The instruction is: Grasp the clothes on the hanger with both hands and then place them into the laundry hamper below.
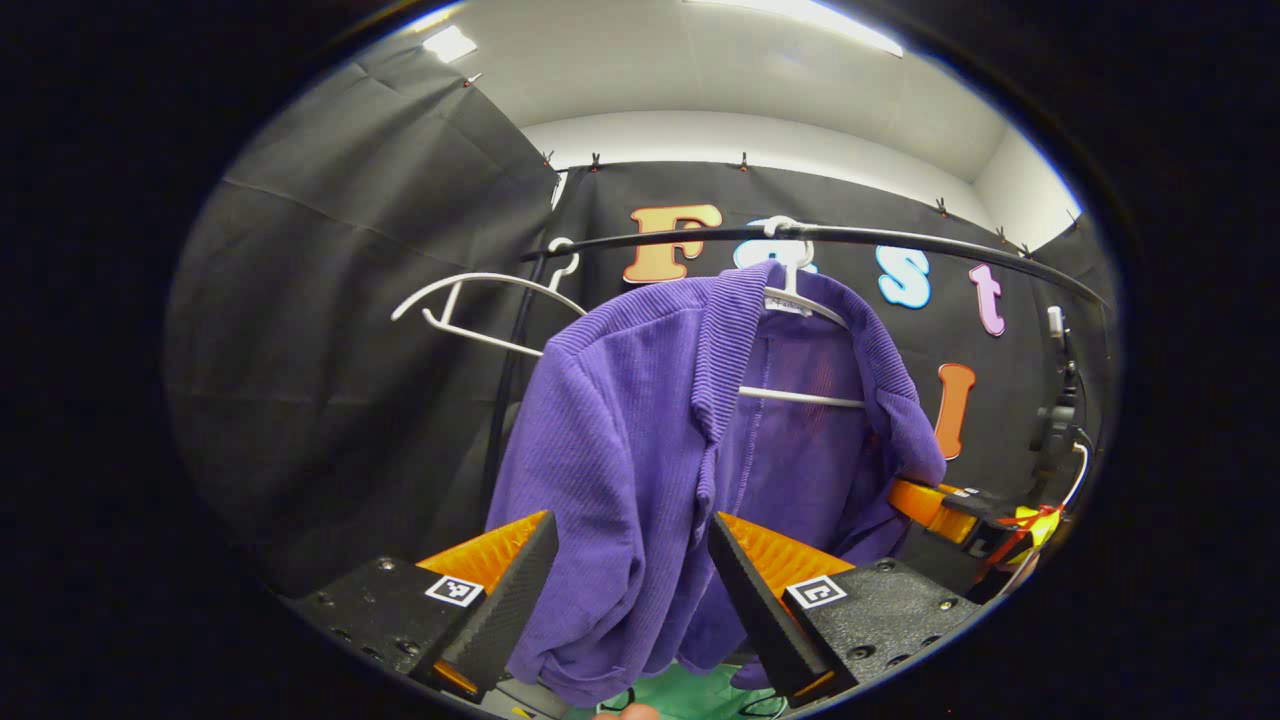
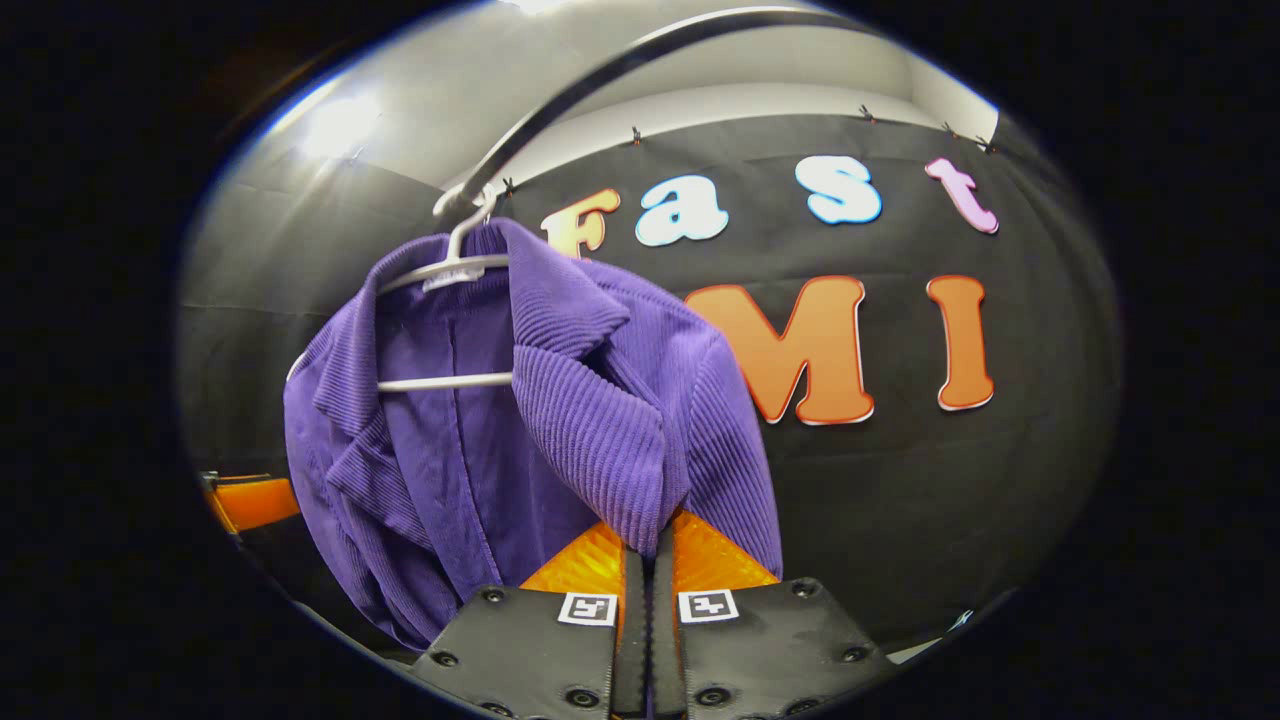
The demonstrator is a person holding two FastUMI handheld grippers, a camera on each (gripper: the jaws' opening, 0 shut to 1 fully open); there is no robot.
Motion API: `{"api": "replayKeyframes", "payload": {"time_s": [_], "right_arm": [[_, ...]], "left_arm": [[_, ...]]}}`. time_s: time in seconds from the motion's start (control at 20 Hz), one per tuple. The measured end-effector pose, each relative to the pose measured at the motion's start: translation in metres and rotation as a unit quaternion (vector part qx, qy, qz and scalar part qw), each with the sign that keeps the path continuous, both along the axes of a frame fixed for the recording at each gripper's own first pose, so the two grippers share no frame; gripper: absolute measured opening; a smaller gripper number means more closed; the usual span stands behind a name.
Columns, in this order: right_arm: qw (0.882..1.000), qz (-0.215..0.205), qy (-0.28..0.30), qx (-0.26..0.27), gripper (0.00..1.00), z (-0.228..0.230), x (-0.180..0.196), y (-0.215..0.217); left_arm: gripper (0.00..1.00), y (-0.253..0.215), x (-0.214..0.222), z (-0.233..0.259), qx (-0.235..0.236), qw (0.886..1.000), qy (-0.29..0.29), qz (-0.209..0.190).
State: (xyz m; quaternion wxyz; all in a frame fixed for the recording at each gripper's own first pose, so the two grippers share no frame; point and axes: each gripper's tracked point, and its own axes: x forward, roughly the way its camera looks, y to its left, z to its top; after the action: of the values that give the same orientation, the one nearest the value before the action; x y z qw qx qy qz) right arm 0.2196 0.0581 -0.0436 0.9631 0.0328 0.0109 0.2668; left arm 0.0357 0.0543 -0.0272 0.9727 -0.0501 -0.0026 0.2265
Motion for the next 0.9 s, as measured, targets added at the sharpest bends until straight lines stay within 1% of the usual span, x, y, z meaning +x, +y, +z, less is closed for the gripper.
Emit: {"api": "replayKeyframes", "payload": {"time_s": [0.05, 0.15, 0.2, 0.35, 0.4, 0.45, 0.55, 0.6, 0.7, 0.75, 0.8, 0.9], "right_arm": [[1.0, -0.001, -0.009, -0.002, 0.09, 0.01, -0.007, -0.005], [1.0, 0.001, -0.024, -0.003, 0.09, 0.026, -0.02, -0.012], [1.0, 0.003, -0.031, -0.002, 0.09, 0.034, -0.027, -0.015], [0.999, 0.004, -0.043, 0.001, 0.09, 0.047, -0.039, -0.02], [0.999, 0.006, -0.045, 0.003, 0.09, 0.05, -0.042, -0.02], [0.999, 0.008, -0.047, 0.005, 0.09, 0.053, -0.046, -0.022], [0.999, 0.01, -0.053, 0.008, 0.09, 0.06, -0.053, -0.022], [0.998, 0.009, -0.056, 0.008, 0.09, 0.063, -0.054, -0.023], [0.998, 0.005, -0.061, 0.008, 0.09, 0.066, -0.057, -0.026], [0.998, 0.002, -0.063, 0.01, 0.09, 0.067, -0.055, -0.026], [0.998, -0.003, -0.064, 0.011, 0.09, 0.067, -0.053, -0.027], [0.997, -0.011, -0.07, 0.01, 0.09, 0.068, -0.051, -0.025]], "left_arm": [[0.95, -0.004, 0.011, -0.002, -0.011, 1.0, -0.006, -0.013], [0.95, -0.012, 0.032, -0.004, -0.028, 0.999, -0.019, -0.033], [0.95, -0.012, 0.04, -0.002, -0.03, 0.999, -0.028, -0.03], [0.99, 0.011, 0.062, -0.002, -0.016, 0.998, -0.058, 0.021], [0.91, 0.016, 0.07, -0.004, -0.018, 0.997, -0.067, 0.027], [0.91, 0.02, 0.078, -0.008, -0.017, 0.997, -0.072, 0.028], [0.91, 0.032, 0.087, -0.014, 0.001, 0.997, -0.067, 0.033], [0.95, 0.035, 0.088, -0.016, 0.008, 0.998, -0.057, 0.029], [0.49, 0.045, 0.082, -0.014, 0.025, 0.998, -0.048, 0.027], [0.27, 0.044, 0.071, -0.008, 0.039, 0.998, -0.049, 0.024], [0.04, 0.046, 0.073, -0.004, 0.054, 0.997, -0.047, 0.017], [0.07, 0.039, 0.054, 0.008, 0.086, 0.995, -0.042, 0.008]]}}
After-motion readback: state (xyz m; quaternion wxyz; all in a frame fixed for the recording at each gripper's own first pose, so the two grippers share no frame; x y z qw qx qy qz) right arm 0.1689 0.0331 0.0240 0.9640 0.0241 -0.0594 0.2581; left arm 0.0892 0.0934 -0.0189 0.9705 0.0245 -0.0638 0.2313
